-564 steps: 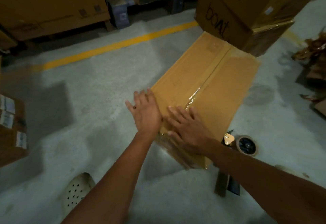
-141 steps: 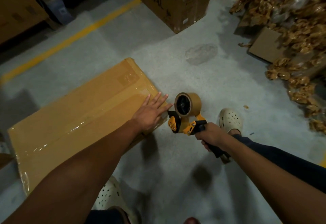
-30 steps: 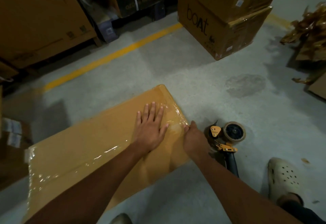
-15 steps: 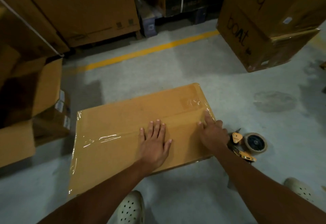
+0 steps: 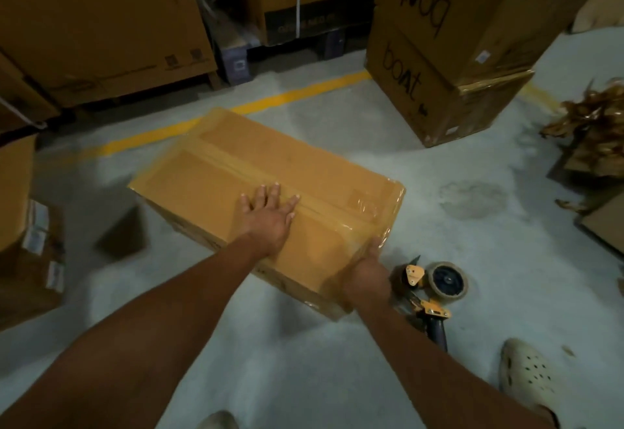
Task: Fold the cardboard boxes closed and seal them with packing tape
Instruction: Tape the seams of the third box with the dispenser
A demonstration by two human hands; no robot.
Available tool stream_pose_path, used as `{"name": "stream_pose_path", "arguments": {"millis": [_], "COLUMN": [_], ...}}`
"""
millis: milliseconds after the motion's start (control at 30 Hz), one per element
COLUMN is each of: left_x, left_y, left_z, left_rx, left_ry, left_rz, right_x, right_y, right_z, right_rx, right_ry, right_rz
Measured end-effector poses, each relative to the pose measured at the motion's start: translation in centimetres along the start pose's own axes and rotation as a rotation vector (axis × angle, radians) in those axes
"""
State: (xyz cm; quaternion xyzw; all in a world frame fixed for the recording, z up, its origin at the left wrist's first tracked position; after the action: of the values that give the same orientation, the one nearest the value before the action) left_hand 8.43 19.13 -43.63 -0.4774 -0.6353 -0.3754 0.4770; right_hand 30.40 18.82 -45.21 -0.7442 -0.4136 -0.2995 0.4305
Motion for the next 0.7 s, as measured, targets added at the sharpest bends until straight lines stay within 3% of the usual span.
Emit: {"name": "stream_pose_path", "arguments": {"millis": [100, 200, 267, 367, 467, 700], "left_x": [-0.9, -3.0, -3.6, -3.7, -3.8, -3.4], "left_y": [2.4, 4.6, 4.9, 4.4, 4.3, 1.8], "left_z": [-2.4, -5.5, -5.9, -5.6, -5.7, -3.1], "left_rx": [0.184, 0.334, 0.36, 0.332, 0.304, 0.165], "left_ry": [0.084, 0.173, 0.189, 0.241, 0.345, 0.61], "left_rz": [-0.159, -0.196, -0.192, -0.202, -0.273, -0.477], "right_x": [-0.6, 1.8, 3.0, 3.6, 4.7, 7.9], "right_y": [0.0, 0.0, -0.9, -3.4, -5.7, -6.6], "right_z": [-1.3, -1.2, 0.3, 5.3, 10.0, 12.7], "right_rx": [0.114, 0.33, 0.518, 0.662, 0.639, 0.45], "right_ry": [-0.05, 0.192, 0.284, 0.204, 0.104, 0.069], "right_rz": [-0.067, -0.344, -0.485, -0.528, -0.535, -0.471]}}
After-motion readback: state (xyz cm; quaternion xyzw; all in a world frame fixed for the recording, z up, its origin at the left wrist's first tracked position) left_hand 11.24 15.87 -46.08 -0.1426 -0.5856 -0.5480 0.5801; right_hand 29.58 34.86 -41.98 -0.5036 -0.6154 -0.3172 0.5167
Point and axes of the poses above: each hand's wrist, its own z-axis towards the middle knuckle, its own x-axis out of the back of the hand, y = z × x, the point moved 2 cm from there along z, towards the middle knuckle, and after that the axes turned 3 degrees about y, right-handed, at the moved point
